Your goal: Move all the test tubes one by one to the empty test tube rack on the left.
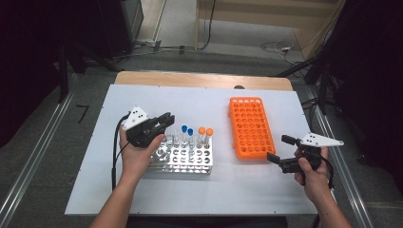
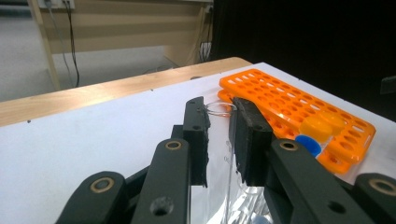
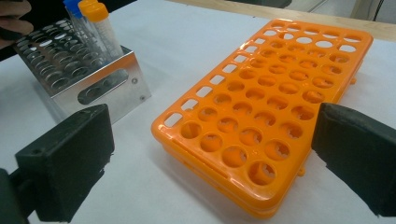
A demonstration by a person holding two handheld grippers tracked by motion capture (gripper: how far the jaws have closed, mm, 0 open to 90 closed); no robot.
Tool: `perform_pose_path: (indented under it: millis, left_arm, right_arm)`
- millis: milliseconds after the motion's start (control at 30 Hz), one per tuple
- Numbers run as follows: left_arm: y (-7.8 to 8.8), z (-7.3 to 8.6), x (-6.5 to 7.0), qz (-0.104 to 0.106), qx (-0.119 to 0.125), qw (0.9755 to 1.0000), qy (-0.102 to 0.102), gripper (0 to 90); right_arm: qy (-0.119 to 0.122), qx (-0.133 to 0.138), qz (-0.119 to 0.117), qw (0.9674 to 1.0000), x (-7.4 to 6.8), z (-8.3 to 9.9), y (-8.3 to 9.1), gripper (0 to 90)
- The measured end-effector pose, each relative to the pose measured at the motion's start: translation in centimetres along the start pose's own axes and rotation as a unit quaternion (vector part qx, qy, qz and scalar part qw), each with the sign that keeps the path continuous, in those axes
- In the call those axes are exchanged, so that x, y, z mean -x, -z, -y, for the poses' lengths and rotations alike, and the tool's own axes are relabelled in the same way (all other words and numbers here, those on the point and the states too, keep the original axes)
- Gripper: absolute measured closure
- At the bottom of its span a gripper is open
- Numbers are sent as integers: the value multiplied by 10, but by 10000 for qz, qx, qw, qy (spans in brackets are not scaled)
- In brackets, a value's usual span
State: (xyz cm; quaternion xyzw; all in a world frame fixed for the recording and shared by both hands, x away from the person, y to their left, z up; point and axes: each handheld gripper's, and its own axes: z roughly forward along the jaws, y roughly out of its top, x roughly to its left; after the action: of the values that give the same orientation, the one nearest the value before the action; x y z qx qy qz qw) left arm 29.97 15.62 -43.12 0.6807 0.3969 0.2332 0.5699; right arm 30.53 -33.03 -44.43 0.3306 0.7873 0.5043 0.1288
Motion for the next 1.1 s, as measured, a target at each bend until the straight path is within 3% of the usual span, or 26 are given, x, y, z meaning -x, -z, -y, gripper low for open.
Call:
perform_pose_path:
  millis: [600,833,1100]
  left_arm:
    - [2,6,5,-71,-546,9983,-201,763]
    - [3,6,6,-54,-616,9979,-216,760]
    - [1,8,7,-64,-881,9957,-282,754]
  right_arm:
    - [-27,12,-31,10000,1,0,-1,0]
    - [-34,11,-37,10000,1,0,-1,0]
    - [-33,-18,-26,10000,2,1,-1,0]
